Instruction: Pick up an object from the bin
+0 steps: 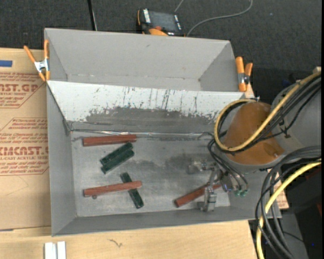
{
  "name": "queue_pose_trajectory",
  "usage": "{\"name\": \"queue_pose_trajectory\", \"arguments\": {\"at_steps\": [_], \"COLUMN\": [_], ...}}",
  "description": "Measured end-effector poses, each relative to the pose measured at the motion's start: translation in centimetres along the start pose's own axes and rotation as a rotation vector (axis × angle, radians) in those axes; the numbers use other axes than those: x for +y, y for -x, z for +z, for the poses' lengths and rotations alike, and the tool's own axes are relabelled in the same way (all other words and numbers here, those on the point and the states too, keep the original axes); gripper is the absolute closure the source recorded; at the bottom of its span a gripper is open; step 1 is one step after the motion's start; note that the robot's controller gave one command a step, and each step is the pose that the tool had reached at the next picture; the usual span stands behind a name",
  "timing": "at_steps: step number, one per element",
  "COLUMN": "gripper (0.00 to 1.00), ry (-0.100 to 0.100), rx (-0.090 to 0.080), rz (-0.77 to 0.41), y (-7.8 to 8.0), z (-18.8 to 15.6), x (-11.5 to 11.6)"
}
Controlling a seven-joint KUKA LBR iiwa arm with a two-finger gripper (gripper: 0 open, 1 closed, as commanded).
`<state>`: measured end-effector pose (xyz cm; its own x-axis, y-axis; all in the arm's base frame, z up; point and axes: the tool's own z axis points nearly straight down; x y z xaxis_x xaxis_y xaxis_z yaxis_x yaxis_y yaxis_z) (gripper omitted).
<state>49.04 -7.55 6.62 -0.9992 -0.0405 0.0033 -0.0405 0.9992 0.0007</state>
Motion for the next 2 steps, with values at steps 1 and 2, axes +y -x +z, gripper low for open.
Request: {"name": "queue_pose_trajectory", "arguments": {"at_steps": [1,2], "gripper": [1.00,1.00], "ry": [-0.001,-0.003], "rx": [-0.004,-0.012], "rz": [-0.002,-0.083], "y": [0.2,0.6], "z": [-0.4,-17.7], "x": [0.0,0.5]}}
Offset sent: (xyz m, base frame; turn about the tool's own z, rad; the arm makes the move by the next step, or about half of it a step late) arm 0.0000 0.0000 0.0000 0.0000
